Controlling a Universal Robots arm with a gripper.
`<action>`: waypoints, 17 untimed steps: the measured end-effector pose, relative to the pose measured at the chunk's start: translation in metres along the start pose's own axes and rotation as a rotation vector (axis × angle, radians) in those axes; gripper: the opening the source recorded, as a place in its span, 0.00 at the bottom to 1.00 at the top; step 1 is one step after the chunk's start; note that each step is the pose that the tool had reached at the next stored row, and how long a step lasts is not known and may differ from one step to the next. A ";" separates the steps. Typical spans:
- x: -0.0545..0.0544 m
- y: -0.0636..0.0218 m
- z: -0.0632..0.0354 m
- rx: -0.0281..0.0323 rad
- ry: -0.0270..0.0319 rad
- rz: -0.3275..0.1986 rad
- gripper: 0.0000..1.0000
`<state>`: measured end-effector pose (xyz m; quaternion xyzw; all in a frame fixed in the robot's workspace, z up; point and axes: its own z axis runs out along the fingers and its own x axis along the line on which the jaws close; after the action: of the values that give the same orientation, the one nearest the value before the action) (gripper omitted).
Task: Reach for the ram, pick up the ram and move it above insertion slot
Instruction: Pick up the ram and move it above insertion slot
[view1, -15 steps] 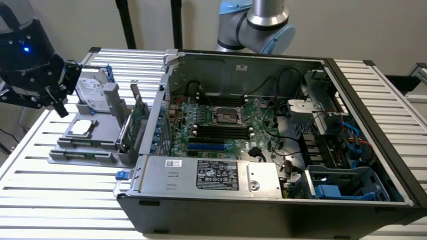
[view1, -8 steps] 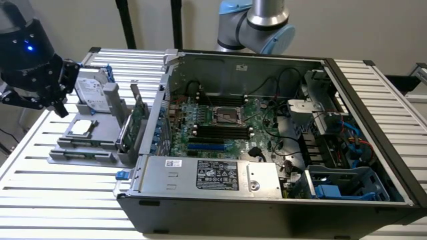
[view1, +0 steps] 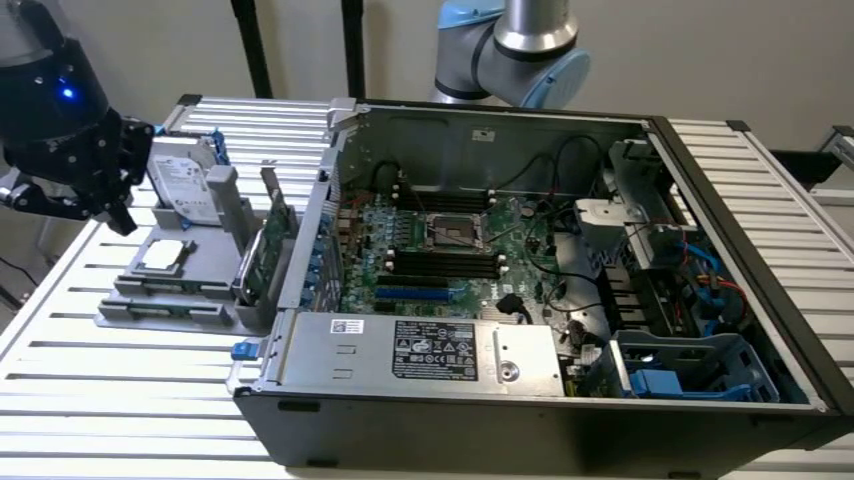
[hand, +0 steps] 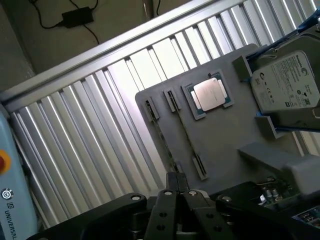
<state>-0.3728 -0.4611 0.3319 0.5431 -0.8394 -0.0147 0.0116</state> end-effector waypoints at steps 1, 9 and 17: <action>0.000 0.0000 0.0000 0.0001 0.0006 -0.018 0.11; 0.000 0.0000 0.0000 0.0019 0.0056 -0.164 0.11; 0.000 0.0000 0.0000 0.0107 0.0053 -0.286 0.11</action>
<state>-0.3727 -0.4610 0.3319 0.6575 -0.7534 -0.0103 0.0087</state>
